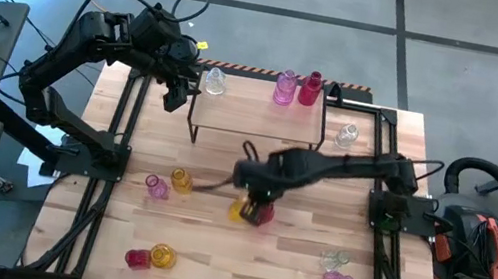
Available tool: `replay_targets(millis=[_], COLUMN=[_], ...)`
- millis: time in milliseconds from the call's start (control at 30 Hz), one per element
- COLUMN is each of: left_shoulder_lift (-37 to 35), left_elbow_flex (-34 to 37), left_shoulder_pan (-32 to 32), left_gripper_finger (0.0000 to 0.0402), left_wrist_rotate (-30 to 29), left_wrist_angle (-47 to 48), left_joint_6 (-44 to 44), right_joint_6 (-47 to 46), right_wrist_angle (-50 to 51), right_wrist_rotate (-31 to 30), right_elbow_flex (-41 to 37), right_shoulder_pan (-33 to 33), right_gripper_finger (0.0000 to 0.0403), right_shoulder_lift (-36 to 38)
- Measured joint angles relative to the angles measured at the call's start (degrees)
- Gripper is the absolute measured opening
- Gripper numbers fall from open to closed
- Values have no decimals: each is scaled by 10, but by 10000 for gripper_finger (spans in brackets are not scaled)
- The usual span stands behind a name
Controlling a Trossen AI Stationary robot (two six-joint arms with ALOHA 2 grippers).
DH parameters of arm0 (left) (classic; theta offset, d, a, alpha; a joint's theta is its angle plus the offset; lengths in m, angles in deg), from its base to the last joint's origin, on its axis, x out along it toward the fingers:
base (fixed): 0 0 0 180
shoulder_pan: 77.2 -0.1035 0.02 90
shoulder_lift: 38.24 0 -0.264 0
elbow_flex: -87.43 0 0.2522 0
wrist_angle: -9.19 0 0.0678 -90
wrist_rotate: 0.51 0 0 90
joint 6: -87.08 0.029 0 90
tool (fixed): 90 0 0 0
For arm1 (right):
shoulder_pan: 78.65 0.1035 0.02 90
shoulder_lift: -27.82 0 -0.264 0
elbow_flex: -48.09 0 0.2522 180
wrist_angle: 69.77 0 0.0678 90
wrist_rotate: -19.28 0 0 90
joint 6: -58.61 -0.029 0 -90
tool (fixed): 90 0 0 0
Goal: Sort vases onto shelf
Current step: Put the bottom right yellow vase on the shelf
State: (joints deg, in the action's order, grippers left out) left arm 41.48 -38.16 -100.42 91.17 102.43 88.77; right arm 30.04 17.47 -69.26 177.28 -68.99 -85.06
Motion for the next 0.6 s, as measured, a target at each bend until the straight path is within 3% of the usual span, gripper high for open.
replay_targets(millis=[300,600], left_shoulder_lift=[0,0], left_elbow_flex=[0,0], left_shoulder_pan=[0,0], left_gripper_finger=[197,197], left_wrist_rotate=[0,0], left_wrist_angle=[0,0], left_joint_6=[0,0], right_joint_6=[162,304], right_wrist_angle=[51,29], right_wrist_rotate=[-51,-105], right_elbow_flex=[98,132], right_shoulder_pan=[-70,-150], right_gripper_finger=[0,0], right_shoulder_lift=[1,1])
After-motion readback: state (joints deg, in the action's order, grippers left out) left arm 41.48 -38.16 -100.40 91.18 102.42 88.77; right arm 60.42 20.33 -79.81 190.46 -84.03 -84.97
